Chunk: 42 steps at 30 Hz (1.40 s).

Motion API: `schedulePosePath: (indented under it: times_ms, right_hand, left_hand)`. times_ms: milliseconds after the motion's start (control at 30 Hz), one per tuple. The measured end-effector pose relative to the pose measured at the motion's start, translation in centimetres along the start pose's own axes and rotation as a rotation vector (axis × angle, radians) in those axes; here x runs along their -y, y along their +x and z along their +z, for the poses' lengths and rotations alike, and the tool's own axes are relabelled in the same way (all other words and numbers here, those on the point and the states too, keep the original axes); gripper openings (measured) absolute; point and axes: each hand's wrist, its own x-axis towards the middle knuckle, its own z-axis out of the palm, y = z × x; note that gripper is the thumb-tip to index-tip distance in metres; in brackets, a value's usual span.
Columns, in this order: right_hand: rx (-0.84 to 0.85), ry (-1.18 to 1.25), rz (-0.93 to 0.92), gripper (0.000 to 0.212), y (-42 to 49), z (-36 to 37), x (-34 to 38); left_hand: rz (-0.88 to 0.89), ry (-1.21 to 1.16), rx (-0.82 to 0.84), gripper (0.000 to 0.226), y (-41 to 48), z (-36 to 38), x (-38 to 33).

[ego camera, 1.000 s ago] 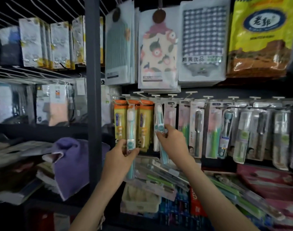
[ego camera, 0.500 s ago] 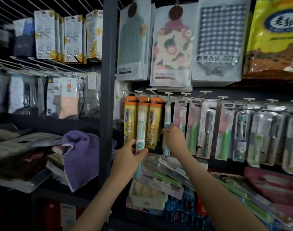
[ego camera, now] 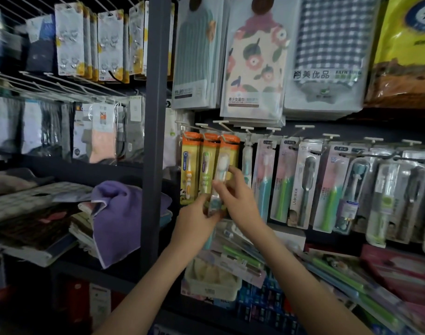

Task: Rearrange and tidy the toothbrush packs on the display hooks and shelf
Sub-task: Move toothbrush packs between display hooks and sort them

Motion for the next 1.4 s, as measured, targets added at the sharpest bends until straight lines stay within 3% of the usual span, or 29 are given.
schedulePosePath:
  times_ms: [200,400,700,900,1033,1167,1267,1400]
  right_hand:
    - [-0.188,0.039,0.087,0.051,1.6,-2.8,-0.2]
    - [-0.126,-0.009,0.180,0.051,2.8,-3.9,-2.3]
    - [-0.166,0.024,0.152,0.057,3.2,-3.6,-1.4]
    - [-0.198,0.013,0.123,0.030,4.0,-2.3,-1.4]
    - [-0.206,0.067,0.181,0.055,3.7,-2.1,-0.9]
    - [-0.193,0.164,0.219,0.062,3.9,-2.4,-0.6]
    - [-0.152,0.281,0.346,0.064,4.3,-2.6,-1.9]
    - [-0.165,0.261,0.264,0.065,3.8,-1.5,-2.7]
  left_hand:
    - [0.110,0.001,0.037,0.046,1.3,1.6,-1.7]
    - [0.132,0.061,0.002,0.038,2.1,2.4,-0.7]
    - [0.108,0.026,-0.007,0.032,2.2,2.5,0.8]
    - [0.128,-0.080,0.048,0.034,2.3,3.0,0.3]
    - [0.090,-0.169,0.096,0.023,2.2,3.7,-0.7]
    - [0.015,-0.366,0.124,0.014,2.0,2.9,-1.3]
    - [-0.084,-0.582,0.232,0.013,1.8,1.8,-1.7]
    - [-0.058,-0.491,0.250,0.019,2.2,1.7,-0.5]
